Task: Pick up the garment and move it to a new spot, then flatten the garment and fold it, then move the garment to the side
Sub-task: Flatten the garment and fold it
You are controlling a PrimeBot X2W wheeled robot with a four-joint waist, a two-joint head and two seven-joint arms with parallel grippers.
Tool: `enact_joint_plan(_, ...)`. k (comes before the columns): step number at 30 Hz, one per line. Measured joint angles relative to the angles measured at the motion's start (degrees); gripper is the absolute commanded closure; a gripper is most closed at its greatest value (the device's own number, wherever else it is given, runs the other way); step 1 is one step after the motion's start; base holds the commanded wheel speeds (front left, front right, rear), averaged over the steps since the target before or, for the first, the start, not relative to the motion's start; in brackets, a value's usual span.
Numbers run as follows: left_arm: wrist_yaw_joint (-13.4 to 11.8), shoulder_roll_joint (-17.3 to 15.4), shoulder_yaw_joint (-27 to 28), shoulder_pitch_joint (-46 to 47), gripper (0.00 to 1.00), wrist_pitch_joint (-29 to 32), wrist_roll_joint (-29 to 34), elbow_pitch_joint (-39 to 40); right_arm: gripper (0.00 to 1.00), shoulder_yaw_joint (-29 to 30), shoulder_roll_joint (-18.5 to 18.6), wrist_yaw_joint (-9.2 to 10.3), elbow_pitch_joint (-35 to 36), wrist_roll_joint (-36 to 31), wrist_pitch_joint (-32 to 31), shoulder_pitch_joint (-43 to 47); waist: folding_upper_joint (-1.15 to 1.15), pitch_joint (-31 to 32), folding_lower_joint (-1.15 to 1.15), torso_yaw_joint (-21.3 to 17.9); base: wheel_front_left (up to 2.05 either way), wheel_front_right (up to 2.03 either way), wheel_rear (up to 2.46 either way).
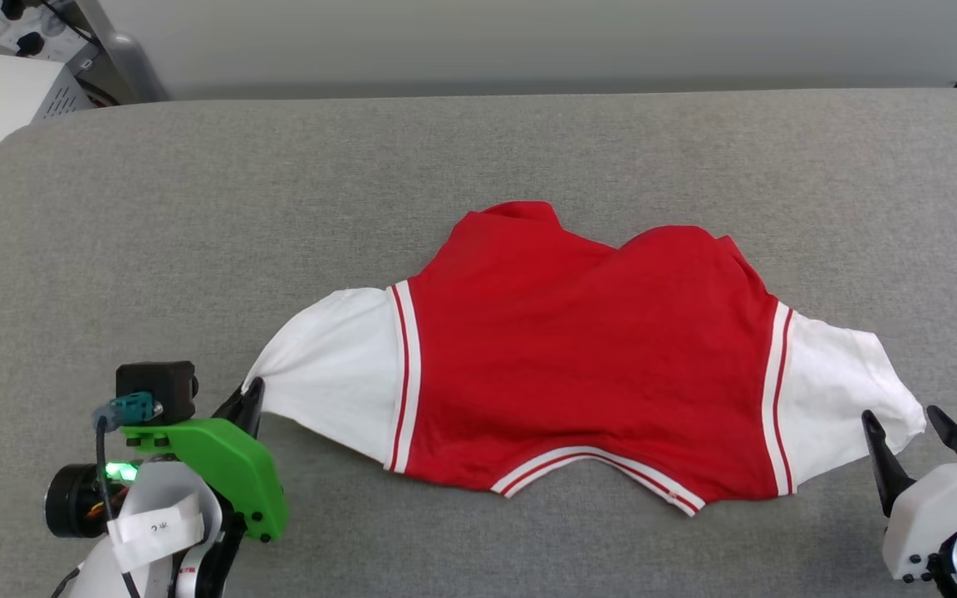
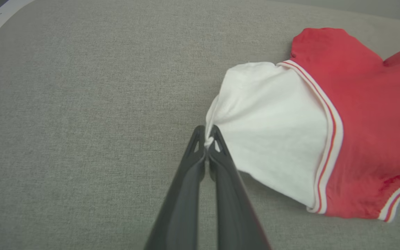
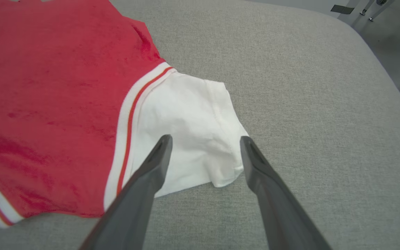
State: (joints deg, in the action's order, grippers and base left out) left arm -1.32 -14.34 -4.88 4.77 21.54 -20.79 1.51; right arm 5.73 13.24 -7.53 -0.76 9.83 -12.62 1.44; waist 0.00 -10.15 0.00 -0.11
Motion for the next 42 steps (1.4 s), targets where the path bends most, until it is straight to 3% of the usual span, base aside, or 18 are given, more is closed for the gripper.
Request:
enact_joint_plan(13,-0.5,-0.8,-1.7,-1.8,1.0,5.4,-1.3,8.7,0.0,1.8,4.5,0.0,-1.0,3.1,-16.7,-1.4,0.0,-2.2,0.0,3.0,0.0,0.0,0.0)
enact_joint_plan(27,-0.4,-0.6,-4.3,-2.3,1.0,7.9,-1.5,10.0,0.0,-0.5,7.4,0.01,-5.5,5.2,-20.1,-5.0,0.0,-5.4,0.0,5.3,0.0,0.0,0.0)
enact_joint_plan(28,-0.4,-0.6,-4.3,-2.3,1.0,7.9,-1.5,10.0,0.08,-0.9,7.6,0.02,-5.9,5.3,-20.1,-5.1,0.0,-5.4,0.0,5.3,0.0,0.0,0.0)
enact_joint_plan(30,-0.4,-0.6,-4.3,-2.3,1.0,8.1,-1.6,10.0,1.0,-1.2,7.8,0.07,-6.7,5.8,-20.3,-5.1,0.0,-5.5,0.0,5.5,0.0,0.0,0.0)
enact_joint_plan(42,-0.4,-1.6,-3.3,-2.4,1.0,6.7,-2.5,9.7,1.0,-1.2,8.6,0.01,-6.0,11.0,-17.6,-5.2,0.0,-1.6,0.0,5.2,0.0,0.0,0.0)
